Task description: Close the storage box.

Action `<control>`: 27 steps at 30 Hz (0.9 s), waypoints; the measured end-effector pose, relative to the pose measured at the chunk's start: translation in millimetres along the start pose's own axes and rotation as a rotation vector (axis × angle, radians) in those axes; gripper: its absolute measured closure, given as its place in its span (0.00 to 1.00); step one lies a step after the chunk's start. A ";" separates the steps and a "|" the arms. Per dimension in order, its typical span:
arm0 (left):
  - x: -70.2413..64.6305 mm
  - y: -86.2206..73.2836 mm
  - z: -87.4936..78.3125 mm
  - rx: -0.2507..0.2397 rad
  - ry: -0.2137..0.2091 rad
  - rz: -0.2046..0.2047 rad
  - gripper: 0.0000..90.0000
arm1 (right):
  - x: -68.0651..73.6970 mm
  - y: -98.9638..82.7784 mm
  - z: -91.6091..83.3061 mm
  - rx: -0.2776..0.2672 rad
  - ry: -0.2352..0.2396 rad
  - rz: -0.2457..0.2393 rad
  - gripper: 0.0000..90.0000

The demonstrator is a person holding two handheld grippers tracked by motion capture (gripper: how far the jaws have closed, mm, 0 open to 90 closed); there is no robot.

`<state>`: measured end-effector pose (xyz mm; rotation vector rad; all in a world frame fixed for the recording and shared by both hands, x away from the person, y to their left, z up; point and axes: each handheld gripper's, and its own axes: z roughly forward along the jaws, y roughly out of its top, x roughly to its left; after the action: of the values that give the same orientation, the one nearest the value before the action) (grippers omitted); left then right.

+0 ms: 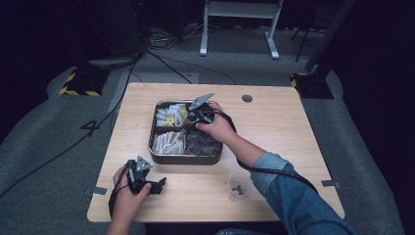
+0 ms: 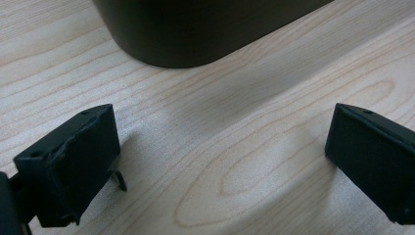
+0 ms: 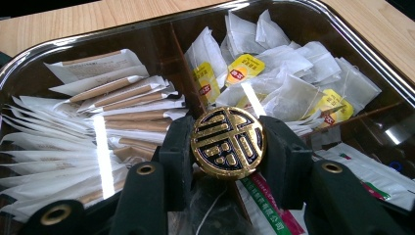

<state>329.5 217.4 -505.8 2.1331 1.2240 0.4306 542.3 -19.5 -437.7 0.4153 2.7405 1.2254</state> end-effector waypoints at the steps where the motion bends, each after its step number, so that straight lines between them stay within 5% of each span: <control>1: 0.0 0.0 0.0 0.000 0.000 0.000 0.00 | -0.4 -0.4 -0.2 -0.002 0.001 0.001 0.65; 13: 0.0 0.0 0.0 0.000 0.000 0.000 0.00 | 1.1 -0.5 1.3 -0.009 -0.016 0.004 0.65; 27: 0.0 0.0 0.0 0.001 -0.001 0.000 0.00 | -0.8 -2.1 -17.8 -0.085 -0.027 0.021 0.48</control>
<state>329.5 217.4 -505.7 2.1334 1.2241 0.4296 538.9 -33.8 -427.4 0.4493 2.6574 1.3256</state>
